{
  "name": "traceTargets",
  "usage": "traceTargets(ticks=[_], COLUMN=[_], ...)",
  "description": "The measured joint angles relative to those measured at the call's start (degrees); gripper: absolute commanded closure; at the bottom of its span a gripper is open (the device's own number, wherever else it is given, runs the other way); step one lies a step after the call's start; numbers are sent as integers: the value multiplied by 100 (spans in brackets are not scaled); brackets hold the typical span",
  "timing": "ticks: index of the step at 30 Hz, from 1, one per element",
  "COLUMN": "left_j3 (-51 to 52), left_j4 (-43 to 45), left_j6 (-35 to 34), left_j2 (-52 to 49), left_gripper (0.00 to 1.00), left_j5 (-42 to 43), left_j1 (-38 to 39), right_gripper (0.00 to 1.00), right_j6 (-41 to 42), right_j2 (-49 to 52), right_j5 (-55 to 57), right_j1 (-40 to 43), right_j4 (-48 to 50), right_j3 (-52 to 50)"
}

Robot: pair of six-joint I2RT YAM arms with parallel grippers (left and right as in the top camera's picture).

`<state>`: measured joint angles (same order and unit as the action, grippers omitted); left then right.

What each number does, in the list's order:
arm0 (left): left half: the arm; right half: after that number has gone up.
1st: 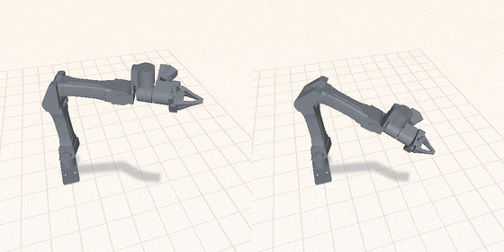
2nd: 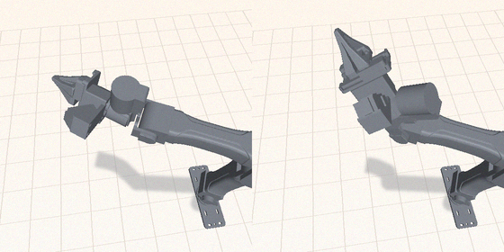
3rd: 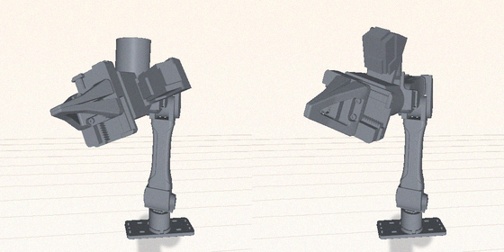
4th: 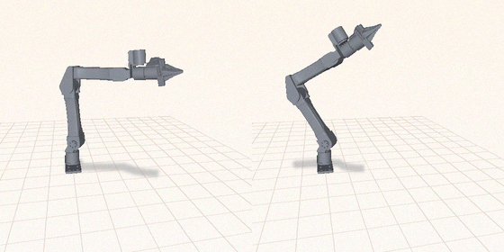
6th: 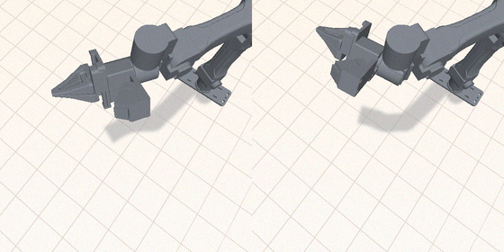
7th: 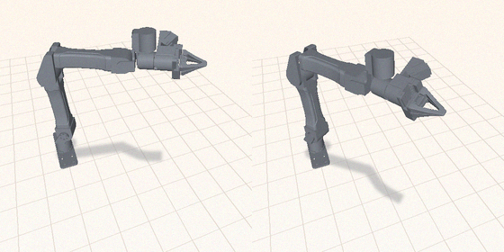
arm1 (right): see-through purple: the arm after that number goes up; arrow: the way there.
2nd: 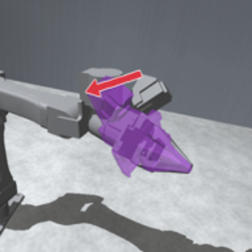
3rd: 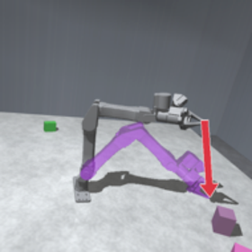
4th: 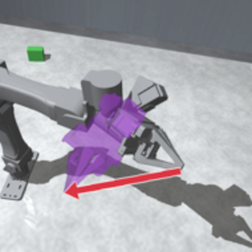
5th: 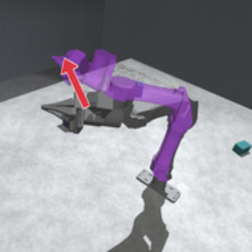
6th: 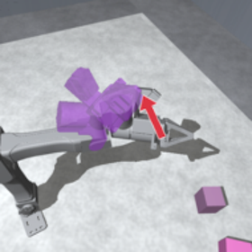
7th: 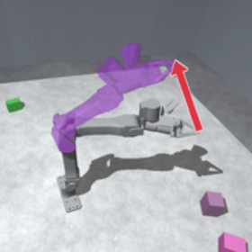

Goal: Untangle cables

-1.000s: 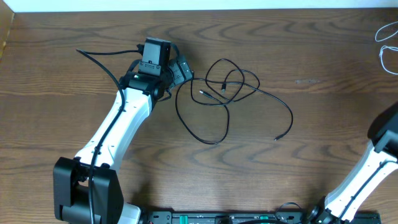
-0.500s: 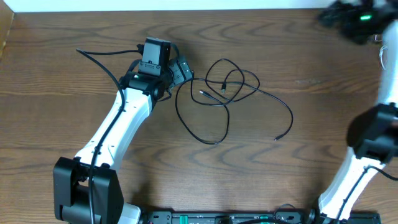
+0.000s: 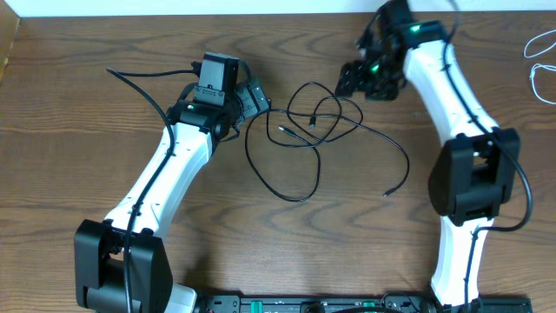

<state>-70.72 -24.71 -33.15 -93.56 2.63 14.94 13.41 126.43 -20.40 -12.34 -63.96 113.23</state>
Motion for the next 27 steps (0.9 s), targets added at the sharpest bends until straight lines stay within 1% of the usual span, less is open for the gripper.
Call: traceTargets(ticks=[2,4,5,7,9,10,15,24,25,27], left_j3=[0,0,0,0,0,0,0,0,0,0], left_j4=[2,2,2,2,0,0,2,2,2,0], left_j6=[-2,0,0,0,-2,0,0,0,-2,-2], left_j2=[0,0,0,0,0,0,0,0,0,0], left_gripper=[2,2,2,2,2,2,2,2,2,2], left_j5=[0,0,-2,-2,0,0,0,-2,0,0], left_j1=[0,0,0,0,0,0,0,0,0,0], right_gripper=[38,51,55,60,72,75,75,72,72,76], right_j6=[232,444,533,715,857,907,1191,1338,1342,1340], right_j2=[0,0,0,4,7,7,7,7,7,7], right_j5=[72,116,136,168,195,203,330,549,551,568], right_j1=[-142,-271,-328,-417,-496,-531,-651,-800,-800,-802], right_j4=[258,507,599,813,1016,1104,1432,1775,1805,1969], right_j3=[-286,-577,-713,-946,-1141,-1217,-1596,-1978,-1991,-2011])
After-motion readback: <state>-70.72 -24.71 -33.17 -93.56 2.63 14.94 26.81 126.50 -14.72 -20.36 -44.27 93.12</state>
